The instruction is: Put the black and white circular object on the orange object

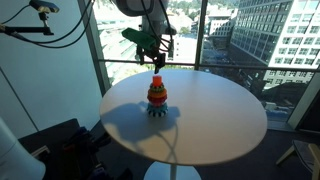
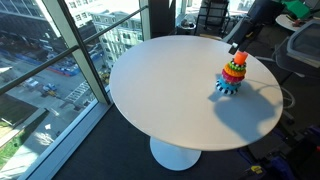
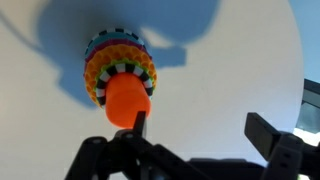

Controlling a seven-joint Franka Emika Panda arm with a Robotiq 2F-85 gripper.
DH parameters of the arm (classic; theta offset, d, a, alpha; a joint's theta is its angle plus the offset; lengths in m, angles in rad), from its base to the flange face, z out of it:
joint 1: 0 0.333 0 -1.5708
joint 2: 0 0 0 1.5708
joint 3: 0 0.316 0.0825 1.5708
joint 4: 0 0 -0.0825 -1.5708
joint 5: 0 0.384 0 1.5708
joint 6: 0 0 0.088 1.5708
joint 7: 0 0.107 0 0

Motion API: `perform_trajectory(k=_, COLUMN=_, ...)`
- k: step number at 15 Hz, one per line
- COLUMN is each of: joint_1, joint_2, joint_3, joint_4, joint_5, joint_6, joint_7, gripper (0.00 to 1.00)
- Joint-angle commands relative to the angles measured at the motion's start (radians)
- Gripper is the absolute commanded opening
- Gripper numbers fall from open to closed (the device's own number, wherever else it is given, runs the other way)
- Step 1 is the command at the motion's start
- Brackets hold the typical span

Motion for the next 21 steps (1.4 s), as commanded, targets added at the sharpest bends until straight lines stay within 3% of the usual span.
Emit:
perform_trajectory(k=1, joint_1=-0.004, joint_2=-0.061, joint_3=-0.008, joint_4=-0.01, joint_5=-0.105, joint_6=-0.036, joint_7=0.1, gripper=1.0)
perform_trajectory(k=5, joint_1=-0.015, joint_2=-0.101, joint_3=-0.02, joint_4=-0.001, joint_5=-0.237, joint_6=-0.12, joint_7=0.226, gripper=1.0)
perform_trajectory(k=9, joint_1=-0.027, joint_2=-0.14, joint_3=-0.032, joint_4=0.008, joint_5=-0.313, joint_6=-0.286, joint_7=0.283, gripper=1.0)
perform_trajectory(k=17, joint_1=-0.042, joint_2=-0.283, joint_3=-0.04, joint_4=-0.02, joint_5=-0.454, joint_6=-0.605, joint_7=0.294, gripper=1.0)
perform_trajectory(k=21, joint_1=-0.043, joint_2=-0.381, joint_3=-0.052, joint_4=-0.041, joint_5=-0.476, joint_6=-0.677, joint_7=0.264, gripper=1.0)
